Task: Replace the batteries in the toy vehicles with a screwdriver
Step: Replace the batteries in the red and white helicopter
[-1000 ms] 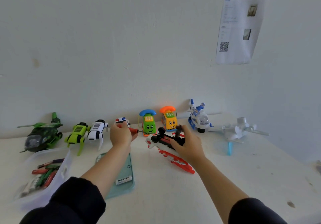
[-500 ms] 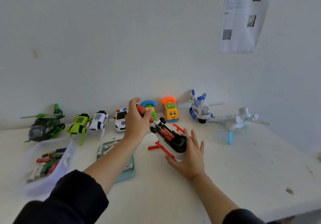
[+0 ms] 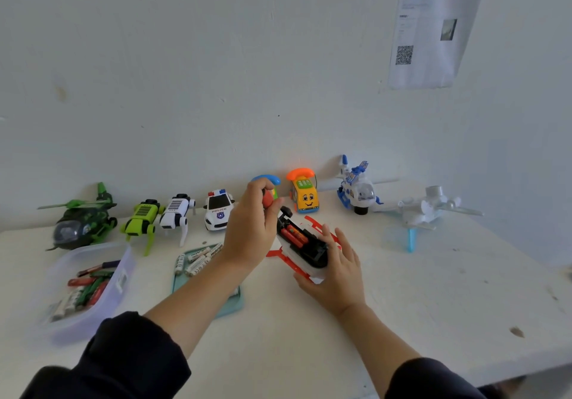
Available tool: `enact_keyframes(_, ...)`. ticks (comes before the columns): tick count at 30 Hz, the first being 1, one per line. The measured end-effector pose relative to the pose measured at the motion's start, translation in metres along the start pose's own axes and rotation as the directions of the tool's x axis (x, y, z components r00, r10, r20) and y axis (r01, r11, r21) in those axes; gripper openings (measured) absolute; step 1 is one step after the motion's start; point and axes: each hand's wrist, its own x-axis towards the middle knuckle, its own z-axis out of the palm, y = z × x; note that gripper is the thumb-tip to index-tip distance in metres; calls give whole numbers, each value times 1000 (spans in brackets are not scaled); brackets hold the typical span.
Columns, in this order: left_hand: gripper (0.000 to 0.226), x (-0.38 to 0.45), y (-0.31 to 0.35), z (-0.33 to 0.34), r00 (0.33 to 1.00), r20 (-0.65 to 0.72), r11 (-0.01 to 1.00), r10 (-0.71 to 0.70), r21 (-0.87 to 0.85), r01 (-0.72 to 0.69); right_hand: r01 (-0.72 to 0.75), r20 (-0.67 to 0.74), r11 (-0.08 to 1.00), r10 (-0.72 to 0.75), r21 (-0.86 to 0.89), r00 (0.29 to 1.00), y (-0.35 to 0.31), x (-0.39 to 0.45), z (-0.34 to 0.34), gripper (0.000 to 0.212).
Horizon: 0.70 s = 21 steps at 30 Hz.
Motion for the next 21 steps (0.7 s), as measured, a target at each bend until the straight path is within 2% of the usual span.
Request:
enact_keyframes(5, 20, -1, 0, -1, 1000, -10, 999, 27, 27, -26, 1, 17, 1000, -2, 15, 1000, 0, -1, 0, 101)
enact_keyframes(9, 20, -3, -3, 1, 1000, -3, 999, 22, 41, -22, -4, 21, 999, 3, 35, 1000, 0, 0, 1, 102)
enact_keyframes(12, 19, 1, -3, 2, 996, -38, 996, -86, -30, 84, -46, 10, 997, 45, 63, 999, 1, -1, 1, 101)
enact_keyframes(14, 14, 8, -6, 2, 971, -96, 974, -221, -79, 214, -79, 39, 993, 76, 86, 996, 1, -1, 0, 100)
enact_keyframes(16, 17, 16, -16, 1, 874, -139, 879, -465, -196, 436, -135, 82, 985, 126, 109, 989, 1, -1, 1, 101)
enact_keyframes(17, 16, 20, -24, 1, 780, -136, 778, -611, -288, 558, -149, 78, 982, 141, 118, 987, 2, -1, 0, 102)
enact_keyframes(19, 11, 22, -41, 0, 515, -51, 476, -856, -465, 746, -148, 67, 982, 140, 121, 988, 2, 0, 1, 101)
enact_keyframes(21, 13, 19, -53, 0, 267, 93, 160, -959, -599, 784, -148, 115, 984, 136, 101, 984, 2, 1, 0, 102)
